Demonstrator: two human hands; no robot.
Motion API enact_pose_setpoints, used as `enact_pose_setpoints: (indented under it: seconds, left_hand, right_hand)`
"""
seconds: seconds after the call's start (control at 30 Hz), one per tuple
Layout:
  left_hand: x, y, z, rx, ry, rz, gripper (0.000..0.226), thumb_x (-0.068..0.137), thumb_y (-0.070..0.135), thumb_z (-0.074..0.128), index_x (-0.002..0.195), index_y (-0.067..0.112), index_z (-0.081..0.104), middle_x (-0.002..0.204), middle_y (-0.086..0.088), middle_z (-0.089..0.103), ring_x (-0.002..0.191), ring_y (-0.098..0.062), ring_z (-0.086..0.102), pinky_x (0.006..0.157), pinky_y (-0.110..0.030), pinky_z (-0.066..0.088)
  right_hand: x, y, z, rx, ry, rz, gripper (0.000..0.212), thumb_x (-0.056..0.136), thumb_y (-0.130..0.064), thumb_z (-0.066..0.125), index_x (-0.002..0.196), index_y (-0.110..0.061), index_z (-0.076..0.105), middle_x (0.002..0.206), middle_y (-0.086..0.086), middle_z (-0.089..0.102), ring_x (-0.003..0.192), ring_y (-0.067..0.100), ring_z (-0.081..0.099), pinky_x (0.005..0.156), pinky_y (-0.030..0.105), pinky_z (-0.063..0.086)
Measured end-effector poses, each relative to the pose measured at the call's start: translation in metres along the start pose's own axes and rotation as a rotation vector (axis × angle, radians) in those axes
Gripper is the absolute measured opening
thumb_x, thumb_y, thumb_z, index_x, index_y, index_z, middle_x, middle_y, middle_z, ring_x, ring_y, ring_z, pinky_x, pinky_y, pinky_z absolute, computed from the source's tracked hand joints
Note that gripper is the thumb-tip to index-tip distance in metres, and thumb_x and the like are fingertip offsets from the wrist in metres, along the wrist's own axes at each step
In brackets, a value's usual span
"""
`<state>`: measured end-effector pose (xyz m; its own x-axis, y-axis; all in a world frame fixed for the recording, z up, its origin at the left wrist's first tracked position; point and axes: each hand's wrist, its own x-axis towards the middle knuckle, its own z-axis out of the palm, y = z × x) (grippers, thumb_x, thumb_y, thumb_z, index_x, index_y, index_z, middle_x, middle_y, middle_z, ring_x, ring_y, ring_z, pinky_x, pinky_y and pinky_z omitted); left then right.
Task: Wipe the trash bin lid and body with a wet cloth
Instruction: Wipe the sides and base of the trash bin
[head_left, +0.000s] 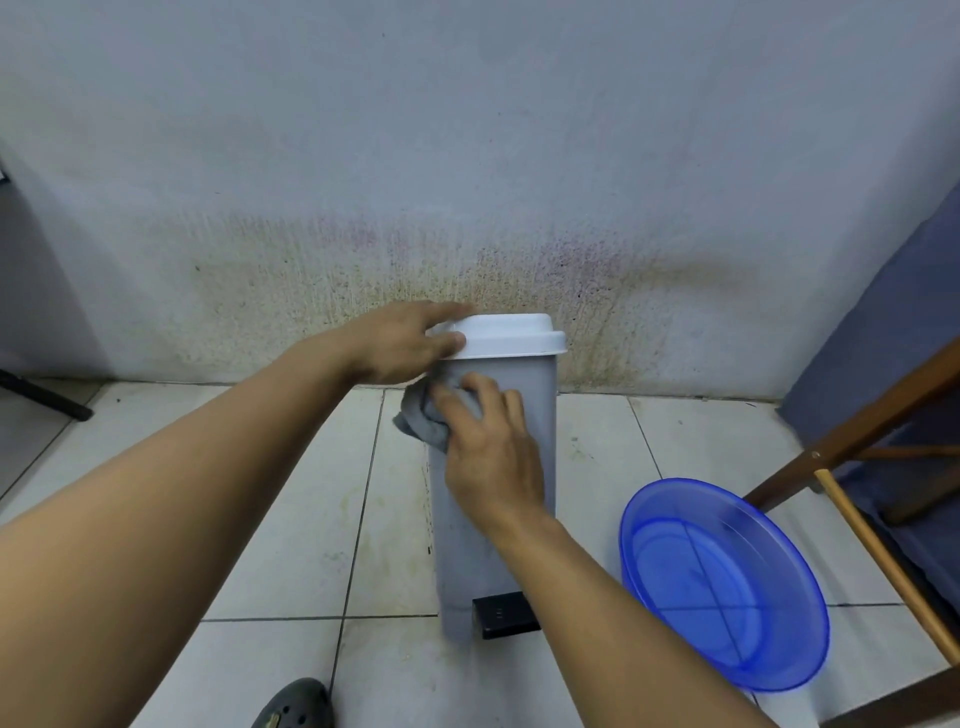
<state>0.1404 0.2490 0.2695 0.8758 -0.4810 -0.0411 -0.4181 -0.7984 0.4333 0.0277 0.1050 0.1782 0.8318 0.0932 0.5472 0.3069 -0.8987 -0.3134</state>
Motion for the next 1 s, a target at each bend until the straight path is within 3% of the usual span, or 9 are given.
enact_pose_setpoints:
  seconds: [0.17,0.3,0.37,0.67,0.8,0.9,1.0]
  left_hand:
    - [0.002,-0.004,0.004,-0.021,-0.01,0.017,0.056,0.109,0.05,0.044,0.163,0.038,0.033,0.169,0.004,0.034,0.156,-0.023,0.029,0.126,-0.045,0.021]
    - [0.002,-0.004,0.005,-0.092,-0.023,0.032,0.054,0.109,0.049,0.044,0.161,0.041,0.035,0.169,0.008,0.034,0.156,-0.019,0.028,0.127,-0.045,0.021]
    - [-0.001,-0.006,0.007,-0.155,-0.023,0.032,0.051,0.109,0.047,0.045,0.159,0.044,0.036,0.167,0.009,0.035,0.154,-0.017,0.029,0.127,-0.047,0.022]
    - [-0.002,-0.005,0.006,-0.171,-0.047,0.005,0.049,0.111,0.041,0.044,0.159,0.044,0.034,0.17,0.008,0.03,0.155,-0.021,0.028,0.126,-0.047,0.021]
    - [-0.002,-0.007,0.006,-0.186,-0.046,0.004,0.048,0.111,0.041,0.044,0.158,0.046,0.036,0.169,0.009,0.032,0.154,-0.02,0.029,0.127,-0.05,0.021]
    - [-0.001,-0.005,0.007,-0.195,-0.046,-0.008,0.048,0.11,0.039,0.045,0.158,0.045,0.038,0.167,0.008,0.035,0.152,-0.022,0.032,0.125,-0.052,0.024]
    - [-0.001,0.004,0.009,-0.208,-0.032,-0.013,0.047,0.109,0.035,0.046,0.156,0.04,0.041,0.163,0.005,0.041,0.146,-0.023,0.038,0.115,-0.046,0.031]
  right_hand:
    - [0.01,0.013,-0.032,0.168,0.325,0.127,0.05,0.084,-0.008,0.045,0.127,-0.025,0.064,0.124,0.005,0.051,0.107,0.03,0.053,0.069,0.034,0.051]
    - [0.032,0.009,-0.045,-0.02,0.02,0.094,0.058,0.082,-0.008,0.049,0.132,-0.039,0.054,0.131,0.0,0.042,0.105,0.028,0.043,0.055,0.035,0.047]
    - [0.034,0.012,-0.042,-0.09,-0.044,0.091,0.06,0.082,-0.008,0.054,0.133,-0.04,0.052,0.131,0.001,0.041,0.104,0.028,0.042,0.055,0.034,0.044]
    - [0.025,0.061,-0.062,-0.109,0.049,0.243,0.052,0.084,-0.009,0.047,0.123,-0.042,0.056,0.126,-0.002,0.043,0.106,0.027,0.043,0.061,0.036,0.049]
    - [0.02,0.082,-0.067,-0.037,0.127,0.357,0.048,0.085,-0.008,0.046,0.122,-0.033,0.063,0.123,0.001,0.046,0.11,0.03,0.048,0.07,0.037,0.05]
    - [0.005,0.082,-0.06,0.026,0.187,0.285,0.047,0.084,-0.008,0.049,0.123,-0.028,0.065,0.121,0.005,0.048,0.109,0.03,0.052,0.07,0.038,0.052]
    - [-0.012,0.072,-0.043,0.011,0.108,0.187,0.049,0.086,-0.01,0.052,0.13,-0.031,0.061,0.122,0.004,0.049,0.104,0.029,0.053,0.065,0.038,0.053]
